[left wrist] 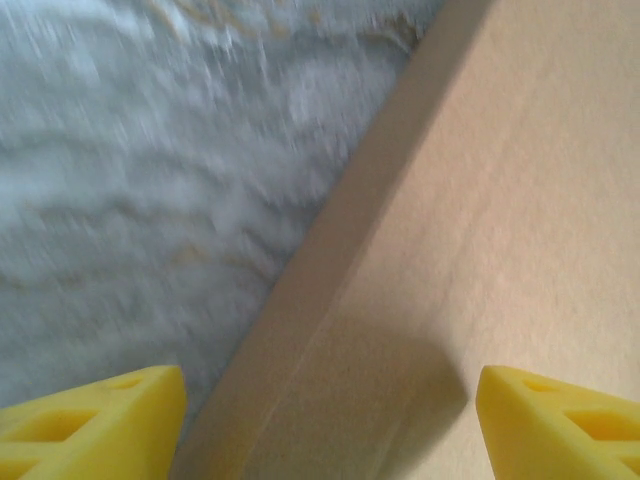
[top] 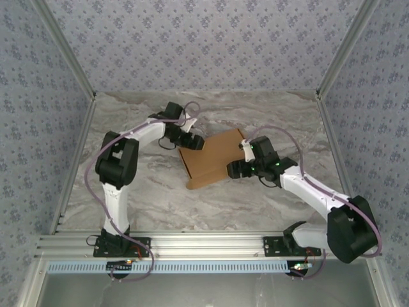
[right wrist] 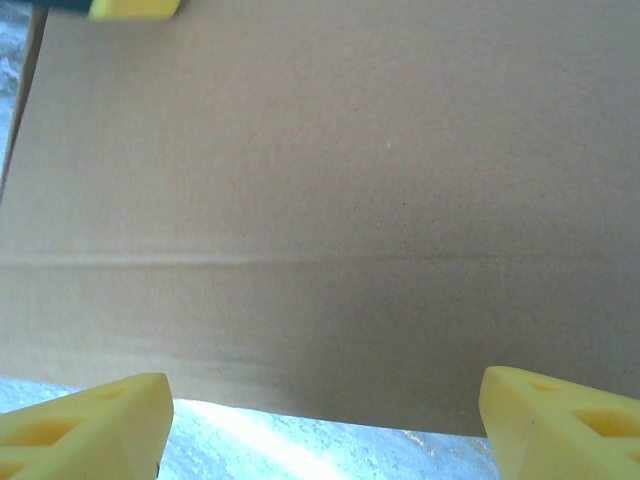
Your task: Fold the paper box
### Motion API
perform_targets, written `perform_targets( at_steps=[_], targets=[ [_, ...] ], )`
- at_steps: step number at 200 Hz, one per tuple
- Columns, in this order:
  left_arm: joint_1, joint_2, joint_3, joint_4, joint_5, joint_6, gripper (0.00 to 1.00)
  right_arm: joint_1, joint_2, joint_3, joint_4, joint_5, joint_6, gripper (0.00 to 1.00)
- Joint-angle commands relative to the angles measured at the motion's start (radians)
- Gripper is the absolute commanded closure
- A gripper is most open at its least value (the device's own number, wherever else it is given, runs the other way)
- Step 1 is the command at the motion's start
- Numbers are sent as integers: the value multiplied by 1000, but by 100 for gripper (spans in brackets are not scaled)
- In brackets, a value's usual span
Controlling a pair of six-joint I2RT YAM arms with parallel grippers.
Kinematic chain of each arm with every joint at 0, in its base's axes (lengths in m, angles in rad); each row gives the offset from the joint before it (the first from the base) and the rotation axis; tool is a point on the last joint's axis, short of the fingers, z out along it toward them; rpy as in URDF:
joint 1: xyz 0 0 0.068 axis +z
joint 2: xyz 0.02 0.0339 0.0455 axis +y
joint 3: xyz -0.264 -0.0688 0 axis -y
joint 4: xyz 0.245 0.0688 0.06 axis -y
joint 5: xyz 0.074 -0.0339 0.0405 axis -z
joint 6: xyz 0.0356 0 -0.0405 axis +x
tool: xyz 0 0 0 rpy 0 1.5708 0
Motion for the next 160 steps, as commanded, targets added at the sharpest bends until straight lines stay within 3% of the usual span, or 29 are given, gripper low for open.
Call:
perform_targets(
  at_steps=[1,47,71,83,122,160],
  targets=[
    [0,-116,-117,99,80,-67,24,-33,-48,-11,-44,-63,68,18],
    [9,-208,-256,183,154,-101,24,-113,-192,-123,-33,-62,168,19],
    [16,-197,-212,158,29,-102,22,-147,-244,-211,41,-88,230,20],
    [17,-177,-170,142,0,-93,21,-155,-229,-240,103,-128,257,21],
    [4,-63,-24,60,53,-51,21,-151,-100,-283,318,-273,342,27],
    [-20,0,39,22,74,-26,22,-144,-28,-320,448,-291,391,38]
  ],
)
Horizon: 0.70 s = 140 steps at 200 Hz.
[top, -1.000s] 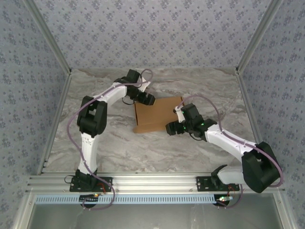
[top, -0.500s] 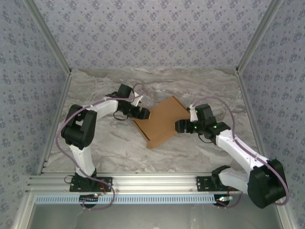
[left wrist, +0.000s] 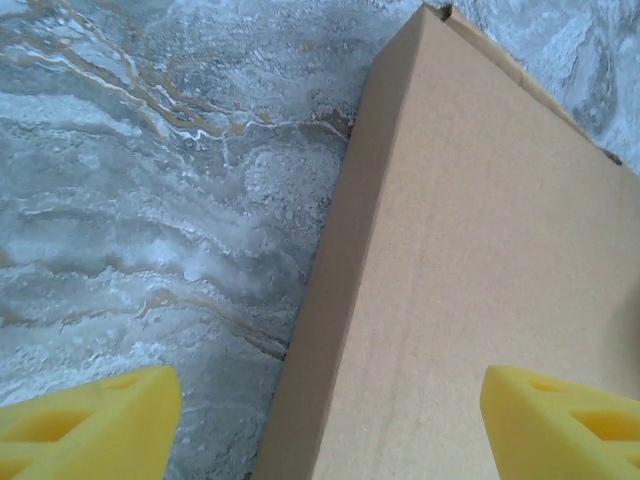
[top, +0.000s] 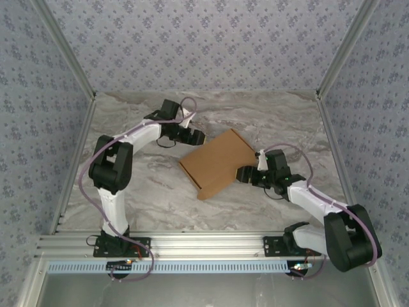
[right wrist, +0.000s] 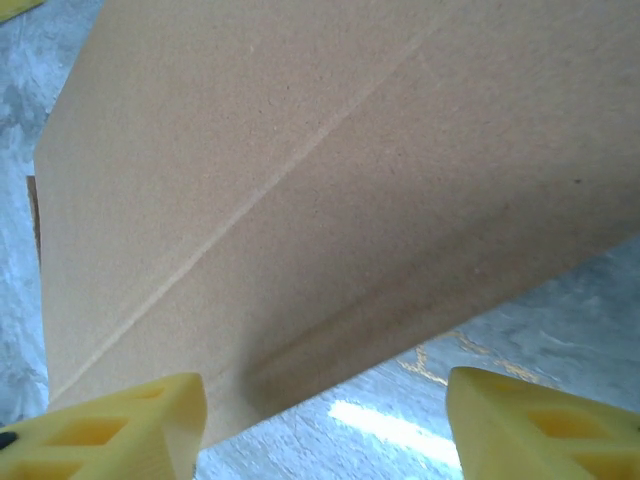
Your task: Fold the paper box
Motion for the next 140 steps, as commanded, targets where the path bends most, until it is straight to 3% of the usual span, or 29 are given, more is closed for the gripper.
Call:
perform_targets(
  at_steps=[1,57,82,140],
  targets=[
    [-22,45,40,-73,37,40,22,6,22,-27,140,-54,65,38],
    [-31,105,61,-92,68,58,25,10,57,-81,276,-56,134,57],
    [-27,108,52,-95,70,51,31,6,73,-84,315,-49,147,63],
    [-11,-14,-170,47,45,-63,37,-41,217,33,328,-84,102,70]
  ],
)
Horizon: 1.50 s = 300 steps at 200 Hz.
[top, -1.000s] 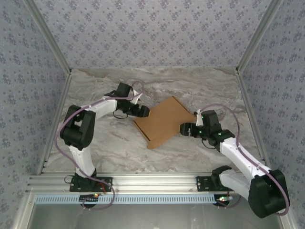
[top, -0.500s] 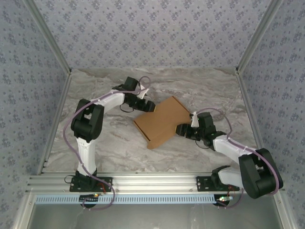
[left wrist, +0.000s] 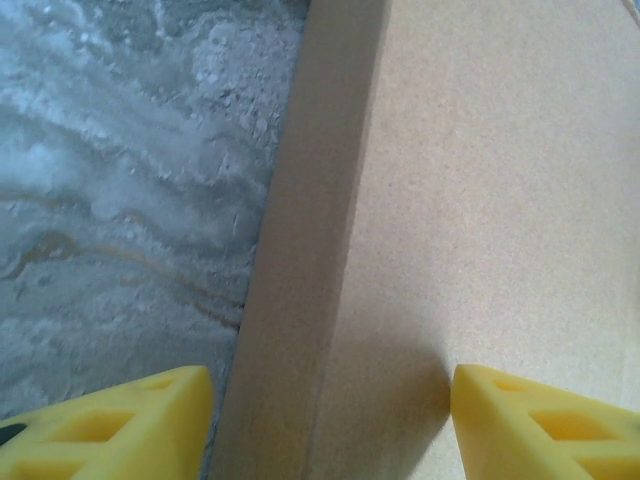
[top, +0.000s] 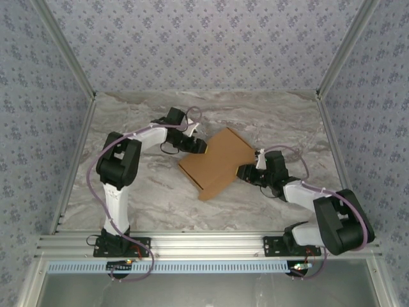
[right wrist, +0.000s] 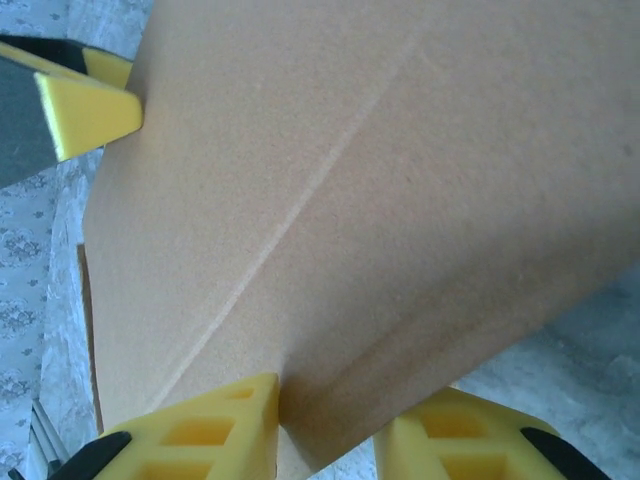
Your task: Fold the paper box
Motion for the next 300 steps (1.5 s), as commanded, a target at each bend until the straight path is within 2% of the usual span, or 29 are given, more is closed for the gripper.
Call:
perform_targets(
  at_steps=[1,31,74,99,147,188,241,300],
  targets=[
    [7,-75,-113,36,-22,-52,37,-22,79,88,26,-27,-31,70],
    [12,-150,-233,108,-64,-98,33,-48,156,170,9,-87,-46,65],
    [30,-185,-270,170,-91,-152,30,-34,153,164,-13,-96,-46,43],
    [30,-191,-262,180,-92,-172,29,-15,153,149,-11,-78,-46,36],
    [23,-190,-279,205,-86,-195,32,37,196,148,46,-66,-26,37],
    [10,-190,-301,214,-87,-205,34,53,223,165,111,-96,12,46],
    [9,-201,-335,277,-28,-248,34,64,138,160,128,-89,31,56],
    [-12,-185,-343,321,25,-280,34,69,51,153,128,-60,53,59]
  ],
)
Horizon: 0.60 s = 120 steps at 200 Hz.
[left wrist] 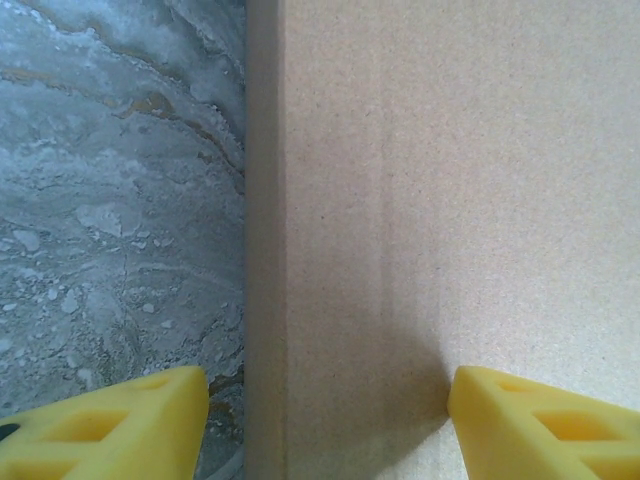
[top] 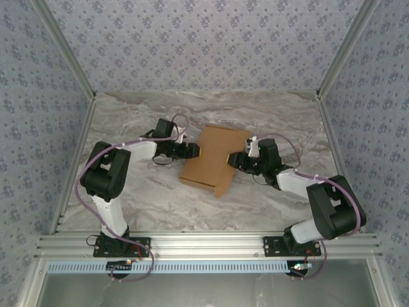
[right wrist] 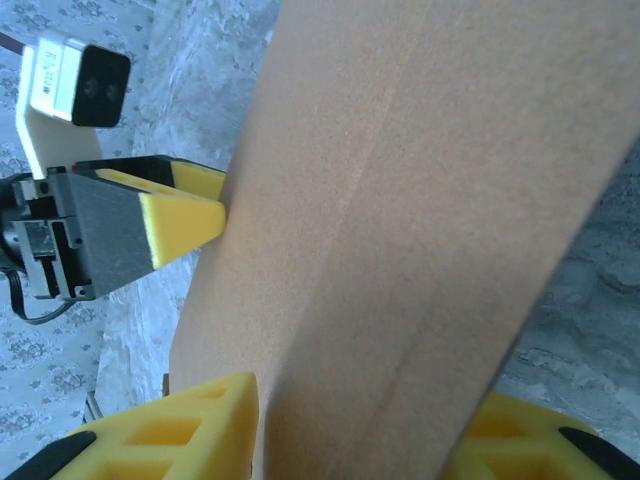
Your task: Fold the paper box
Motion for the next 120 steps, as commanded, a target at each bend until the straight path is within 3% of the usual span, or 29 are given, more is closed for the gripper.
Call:
perform_targets(
  at_steps=[1,120],
  targets=[
    [-32,4,-20,6,59,-16,34,18,-52,4,56,-13,18,59],
    [-108,67,45,42,115,-46,34,72,-206,67,-182,131,-14,63]
  ],
)
